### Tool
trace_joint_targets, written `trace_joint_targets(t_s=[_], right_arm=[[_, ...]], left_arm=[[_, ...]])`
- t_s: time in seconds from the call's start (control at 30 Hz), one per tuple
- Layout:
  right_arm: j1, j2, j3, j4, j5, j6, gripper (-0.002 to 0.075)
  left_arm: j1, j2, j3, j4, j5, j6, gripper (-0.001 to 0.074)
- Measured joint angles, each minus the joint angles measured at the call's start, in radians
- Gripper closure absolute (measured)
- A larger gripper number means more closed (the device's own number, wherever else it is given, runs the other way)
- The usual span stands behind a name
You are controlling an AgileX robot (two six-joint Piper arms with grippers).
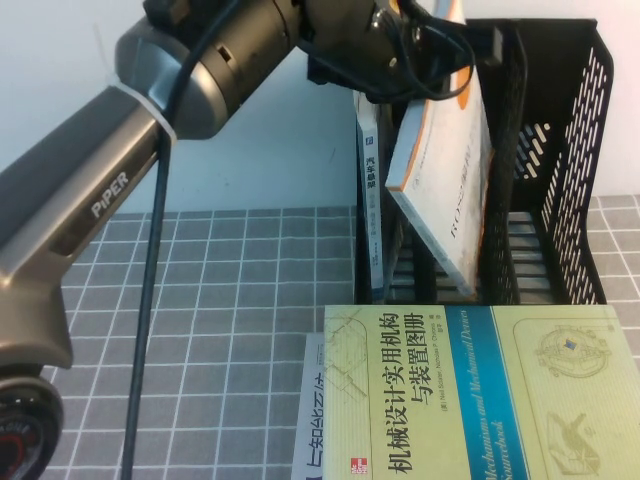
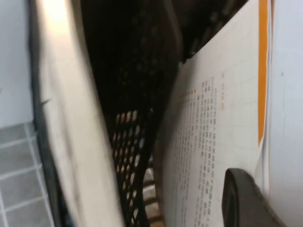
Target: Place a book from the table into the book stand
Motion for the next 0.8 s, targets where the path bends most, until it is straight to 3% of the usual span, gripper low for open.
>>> trace_joint_targets(t_s=[0.07,0.23,0.33,0.43,0.63,0.8], right_arm=[[0.000,0.000,0.000,0.007,0.023,-0.020,0.0729],[0.000,0.000,0.000,0.015,0.086,-0.049,0.0729],[0.000,0.000,0.000,0.031,0.130,-0.073,0.0729],[0.000,0.000,0.000,0.042,0.184,-0.101,0.0729],[0.002,0.000,0.000,0.052,0.328,-0.146,0.0729],[0.033,-0.005,0.000,0.038,0.480,-0.217,0.0729]], left_arm=[[0.000,0.002,0.000,-0.020,-0.024,0.056,0.0589],[0.000,-0.009,-0.010,-0.032,-0.122,0.086,0.0414],[0.000,-0.015,-0.012,-0.023,-0.153,0.089,0.0388],[0.000,-0.020,-0.012,0.015,-0.165,0.089,0.0441],[0.000,-0.109,-0.012,0.090,-0.136,0.137,0.0684],[0.000,-0.252,-0.012,0.099,-0.051,0.307,0.0729]])
